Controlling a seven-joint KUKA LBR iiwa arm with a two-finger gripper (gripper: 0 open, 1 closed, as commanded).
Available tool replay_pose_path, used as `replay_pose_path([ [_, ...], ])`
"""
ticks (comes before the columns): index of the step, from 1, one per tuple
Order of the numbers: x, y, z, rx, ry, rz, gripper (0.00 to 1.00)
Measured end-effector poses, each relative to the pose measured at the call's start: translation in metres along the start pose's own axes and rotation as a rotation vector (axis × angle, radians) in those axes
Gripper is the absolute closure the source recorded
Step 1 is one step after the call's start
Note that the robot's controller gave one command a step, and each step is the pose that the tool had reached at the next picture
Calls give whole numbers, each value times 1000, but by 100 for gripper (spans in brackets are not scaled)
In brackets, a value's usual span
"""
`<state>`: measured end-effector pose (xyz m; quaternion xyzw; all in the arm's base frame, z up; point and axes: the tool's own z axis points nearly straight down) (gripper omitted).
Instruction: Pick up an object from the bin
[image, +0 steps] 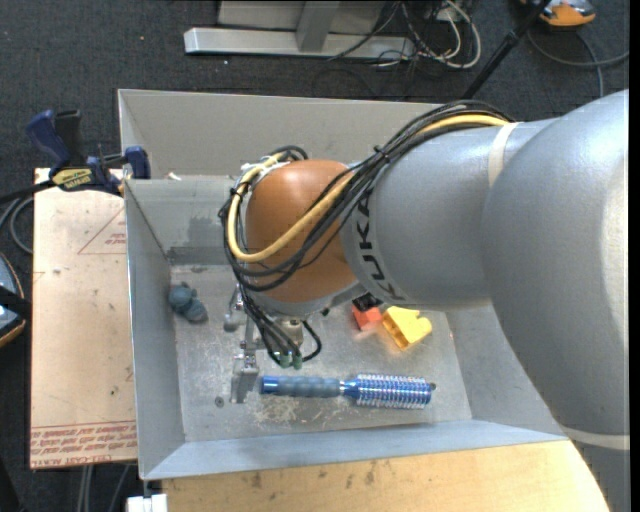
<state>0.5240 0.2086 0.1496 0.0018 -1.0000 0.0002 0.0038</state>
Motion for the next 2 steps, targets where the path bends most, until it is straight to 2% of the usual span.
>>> replay_pose_path([
  [1,7,-90,77,-9,-14,151,0],
  [2,5,-88,73,-9,-18,145,100],
])
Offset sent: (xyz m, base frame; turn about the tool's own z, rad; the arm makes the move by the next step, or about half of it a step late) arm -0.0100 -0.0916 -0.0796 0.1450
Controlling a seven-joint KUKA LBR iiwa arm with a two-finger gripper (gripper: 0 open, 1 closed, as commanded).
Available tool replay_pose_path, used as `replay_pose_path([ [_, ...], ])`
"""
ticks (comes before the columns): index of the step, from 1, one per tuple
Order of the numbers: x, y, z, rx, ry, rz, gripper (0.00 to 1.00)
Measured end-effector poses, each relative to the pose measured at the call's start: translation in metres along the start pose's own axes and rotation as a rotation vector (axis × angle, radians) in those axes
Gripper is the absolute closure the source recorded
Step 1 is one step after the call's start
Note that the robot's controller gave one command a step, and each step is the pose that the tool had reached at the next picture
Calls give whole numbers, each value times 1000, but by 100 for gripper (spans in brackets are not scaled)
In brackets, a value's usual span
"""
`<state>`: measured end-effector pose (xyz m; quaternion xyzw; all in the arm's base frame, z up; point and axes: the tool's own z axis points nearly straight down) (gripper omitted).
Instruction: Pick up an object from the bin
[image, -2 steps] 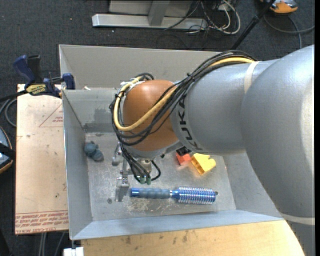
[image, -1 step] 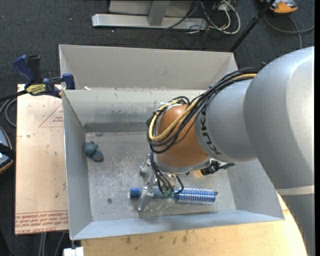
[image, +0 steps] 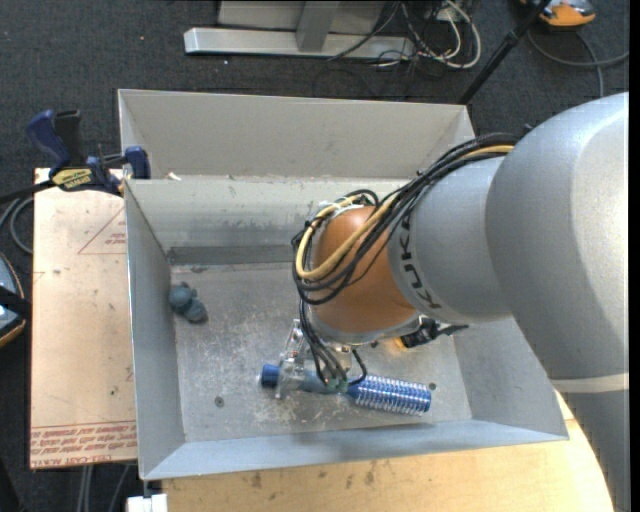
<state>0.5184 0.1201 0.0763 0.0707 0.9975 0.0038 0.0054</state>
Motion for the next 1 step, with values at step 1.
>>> replay_pose_path([
  [1,3,36,-165,3,2,12,100],
])
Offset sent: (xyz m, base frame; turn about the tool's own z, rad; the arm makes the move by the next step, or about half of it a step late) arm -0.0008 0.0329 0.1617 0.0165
